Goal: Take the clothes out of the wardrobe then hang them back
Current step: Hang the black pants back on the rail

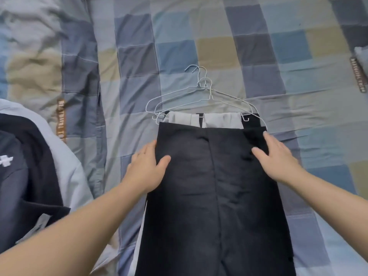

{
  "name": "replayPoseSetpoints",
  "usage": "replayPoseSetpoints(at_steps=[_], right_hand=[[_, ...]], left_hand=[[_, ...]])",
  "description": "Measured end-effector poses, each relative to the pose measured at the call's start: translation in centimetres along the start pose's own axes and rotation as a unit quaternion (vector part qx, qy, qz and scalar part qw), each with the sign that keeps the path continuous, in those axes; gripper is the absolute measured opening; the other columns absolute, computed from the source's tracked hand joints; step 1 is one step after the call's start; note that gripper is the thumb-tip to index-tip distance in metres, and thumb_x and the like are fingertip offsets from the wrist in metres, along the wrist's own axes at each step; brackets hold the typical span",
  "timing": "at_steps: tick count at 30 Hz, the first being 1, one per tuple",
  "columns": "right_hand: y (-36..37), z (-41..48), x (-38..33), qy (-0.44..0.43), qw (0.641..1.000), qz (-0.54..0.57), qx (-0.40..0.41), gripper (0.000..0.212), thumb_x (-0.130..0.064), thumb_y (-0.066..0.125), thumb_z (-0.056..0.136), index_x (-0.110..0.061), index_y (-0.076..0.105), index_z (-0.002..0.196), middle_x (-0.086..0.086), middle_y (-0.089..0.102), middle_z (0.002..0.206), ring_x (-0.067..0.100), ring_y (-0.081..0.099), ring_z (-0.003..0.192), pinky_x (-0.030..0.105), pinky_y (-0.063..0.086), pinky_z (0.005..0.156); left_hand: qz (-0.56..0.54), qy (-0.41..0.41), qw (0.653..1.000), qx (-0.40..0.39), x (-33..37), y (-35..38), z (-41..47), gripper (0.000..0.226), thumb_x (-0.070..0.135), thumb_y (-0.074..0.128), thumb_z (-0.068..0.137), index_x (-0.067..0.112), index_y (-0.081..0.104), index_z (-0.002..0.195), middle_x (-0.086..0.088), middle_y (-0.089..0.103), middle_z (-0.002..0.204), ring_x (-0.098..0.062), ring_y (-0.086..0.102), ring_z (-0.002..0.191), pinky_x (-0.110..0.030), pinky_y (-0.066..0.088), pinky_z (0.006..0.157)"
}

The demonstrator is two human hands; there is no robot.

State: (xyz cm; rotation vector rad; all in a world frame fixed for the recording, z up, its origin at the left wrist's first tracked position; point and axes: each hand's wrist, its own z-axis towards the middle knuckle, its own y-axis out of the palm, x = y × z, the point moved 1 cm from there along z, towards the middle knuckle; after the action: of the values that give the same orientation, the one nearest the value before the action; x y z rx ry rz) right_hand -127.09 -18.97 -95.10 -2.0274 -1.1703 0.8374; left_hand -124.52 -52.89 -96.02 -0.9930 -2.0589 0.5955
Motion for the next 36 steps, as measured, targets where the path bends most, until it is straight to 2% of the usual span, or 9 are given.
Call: replayPoseSetpoints(at_steps=[7, 11, 13, 17, 19, 23, 27, 29, 36], right_hand=[[2.3, 8.3, 1.6, 0.098, 0.965, 0.242, 0.032, 0.045, -0.039, 0.051, 0.096, -0.019, 0.043, 0.136, 0.002, 0.055, 0.126, 0.028, 0.053, 0.117, 0.035, 0.039, 0.088], [2.3, 10.0, 0.9, 0.143, 0.913, 0.379, 0.053, 0.041, -0.042, 0.059, 0.088, -0.017, 0.056, 0.120, 0.004, 0.062, 0.116, 0.027, 0.060, 0.102, 0.038, 0.049, 0.087], [1.8, 10.4, 0.5, 0.173, 0.871, 0.459, 0.032, 0.053, -0.050, 0.064, 0.074, -0.018, 0.061, 0.117, 0.005, 0.069, 0.107, 0.025, 0.067, 0.090, 0.042, 0.054, 0.086], [-0.2, 9.3, 0.1, 0.186, 0.823, 0.537, 0.000, 0.027, -0.047, 0.059, 0.085, -0.020, 0.058, 0.087, -0.004, 0.056, 0.049, 0.010, 0.050, 0.031, 0.020, 0.040, 0.042], [-1.6, 8.1, -0.4, 0.193, 0.804, 0.562, -0.014, 0.028, -0.044, 0.054, 0.091, -0.018, 0.052, 0.080, -0.002, 0.052, 0.047, 0.010, 0.047, 0.026, 0.018, 0.035, 0.039], [-6.0, 4.3, -1.6, 0.162, 0.757, 0.632, -0.012, 0.026, -0.035, 0.048, 0.097, -0.016, 0.056, 0.081, -0.004, 0.058, 0.061, 0.009, 0.057, 0.044, 0.027, 0.036, 0.054], [-11.1, 0.0, -2.7, 0.131, 0.723, 0.678, -0.023, 0.022, -0.035, 0.053, 0.091, -0.022, 0.058, 0.108, -0.007, 0.060, 0.099, 0.010, 0.058, 0.087, 0.028, 0.043, 0.071], [-14.0, -3.0, -3.4, 0.115, 0.717, 0.687, -0.032, 0.032, -0.037, 0.057, 0.086, -0.024, 0.058, 0.115, -0.007, 0.058, 0.120, 0.012, 0.056, 0.111, 0.030, 0.041, 0.094], [-24.9, -16.0, -5.4, 0.045, 0.690, 0.721, -0.034, 0.016, -0.021, 0.048, 0.098, -0.013, 0.061, 0.103, 0.001, 0.064, 0.117, 0.016, 0.063, 0.106, 0.031, 0.047, 0.093]], left_hand=[[-0.213, -0.061, 0.973, 0.069, 0.5, 1.4, 9.6, 0.082, 0.046, 0.056, 0.098, 0.021, 0.009, 0.160, -0.001, 0.024, 0.163, -0.022, 0.029, 0.148, -0.038, 0.024, 0.120], [-0.246, -0.084, 0.961, 0.099, 2.0, 0.9, 11.4, 0.059, 0.038, 0.053, 0.100, 0.016, 0.032, 0.151, 0.010, 0.056, 0.106, -0.012, 0.054, 0.094, -0.024, 0.038, 0.075], [-0.249, -0.097, 0.959, 0.095, 2.9, 0.5, 11.9, 0.049, 0.039, 0.053, 0.099, 0.014, 0.046, 0.140, 0.006, 0.055, 0.099, -0.016, 0.055, 0.092, -0.028, 0.037, 0.073], [-0.342, -0.167, 0.921, 0.087, 4.8, -0.5, 11.8, 0.028, 0.041, 0.060, 0.095, 0.014, 0.056, 0.092, -0.001, 0.051, 0.081, -0.022, 0.049, 0.077, -0.030, 0.036, 0.062], [-0.384, -0.190, 0.900, 0.077, 5.6, -1.4, 11.0, 0.036, 0.044, 0.067, 0.087, 0.014, 0.055, 0.101, -0.003, 0.054, 0.088, -0.023, 0.053, 0.082, -0.030, 0.044, 0.071], [-0.459, -0.227, 0.855, 0.088, 7.0, -4.5, 8.8, 0.077, 0.049, 0.068, 0.063, 0.018, 0.052, 0.131, -0.007, 0.060, 0.126, -0.027, 0.060, 0.111, -0.044, 0.048, 0.098], [-0.514, -0.249, 0.806, 0.157, 8.8, -8.5, 4.7, 0.031, 0.033, 0.066, 0.086, 0.016, 0.050, 0.107, -0.003, 0.052, 0.105, -0.022, 0.053, 0.092, -0.035, 0.044, 0.082], [-0.529, -0.251, 0.791, 0.179, 10.1, -11.0, 1.5, 0.037, 0.031, 0.066, 0.090, 0.014, 0.052, 0.120, -0.001, 0.055, 0.109, -0.022, 0.054, 0.095, -0.033, 0.043, 0.082], [-0.572, -0.205, 0.760, 0.233, 15.0, -20.8, -12.4, 0.011, 0.027, 0.064, 0.093, 0.018, 0.059, 0.090, 0.004, 0.055, 0.083, -0.016, 0.051, 0.082, -0.030, 0.038, 0.069]])
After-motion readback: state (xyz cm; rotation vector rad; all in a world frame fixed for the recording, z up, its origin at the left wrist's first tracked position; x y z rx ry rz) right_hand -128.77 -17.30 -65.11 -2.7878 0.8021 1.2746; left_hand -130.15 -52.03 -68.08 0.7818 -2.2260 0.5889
